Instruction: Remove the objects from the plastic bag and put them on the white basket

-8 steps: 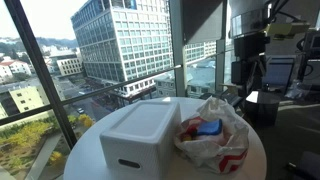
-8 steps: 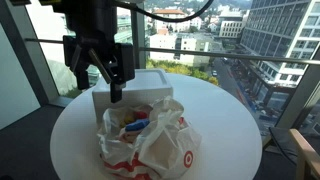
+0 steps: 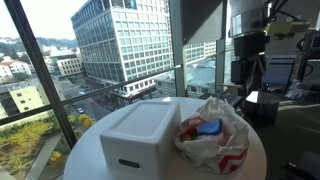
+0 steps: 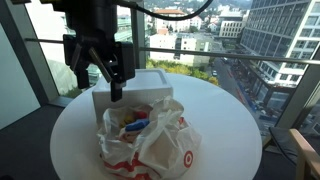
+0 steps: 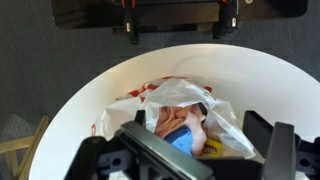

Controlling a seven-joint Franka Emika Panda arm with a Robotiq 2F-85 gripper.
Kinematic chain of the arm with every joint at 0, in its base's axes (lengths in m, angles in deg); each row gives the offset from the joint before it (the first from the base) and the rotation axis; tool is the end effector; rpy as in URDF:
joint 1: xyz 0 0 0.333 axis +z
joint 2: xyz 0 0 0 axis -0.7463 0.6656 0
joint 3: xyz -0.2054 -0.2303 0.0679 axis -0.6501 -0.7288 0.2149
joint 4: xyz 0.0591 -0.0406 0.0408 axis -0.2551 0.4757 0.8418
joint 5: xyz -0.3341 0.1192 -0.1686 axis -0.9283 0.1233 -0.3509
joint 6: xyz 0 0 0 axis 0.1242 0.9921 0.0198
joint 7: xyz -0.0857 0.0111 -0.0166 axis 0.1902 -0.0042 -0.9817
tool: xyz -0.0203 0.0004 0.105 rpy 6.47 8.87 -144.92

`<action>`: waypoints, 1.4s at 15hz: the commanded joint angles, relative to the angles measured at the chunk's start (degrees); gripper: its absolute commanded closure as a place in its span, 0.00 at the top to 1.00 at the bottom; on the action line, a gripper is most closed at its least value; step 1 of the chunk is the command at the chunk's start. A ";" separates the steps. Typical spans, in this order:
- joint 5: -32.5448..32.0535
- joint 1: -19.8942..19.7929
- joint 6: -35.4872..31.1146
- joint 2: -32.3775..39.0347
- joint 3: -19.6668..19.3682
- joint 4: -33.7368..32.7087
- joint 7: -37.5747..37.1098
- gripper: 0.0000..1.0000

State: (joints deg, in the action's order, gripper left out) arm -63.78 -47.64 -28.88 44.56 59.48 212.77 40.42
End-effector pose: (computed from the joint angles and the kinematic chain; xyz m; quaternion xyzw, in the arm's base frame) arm 0.3540 0.0023 0.4342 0.9984 -0.0039 -0.0564 0.0086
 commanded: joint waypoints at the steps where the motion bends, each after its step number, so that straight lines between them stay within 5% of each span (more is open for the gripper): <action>1: 0.13 -0.23 0.10 0.01 0.23 -0.08 0.11 1.00; 7: 0.04 0.27 -0.88 1.12 0.93 0.59 -0.11 1.00; 11: 4.00 1.94 -11.12 7.76 2.37 2.87 -2.68 1.00; 16: 8.24 0.76 -25.64 19.46 4.92 0.70 -15.47 1.00; 21: 7.79 -1.80 -33.40 29.16 3.25 -2.04 -26.57 1.00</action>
State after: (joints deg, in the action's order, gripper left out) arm -56.72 -47.92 -58.77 68.23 63.44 213.81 19.25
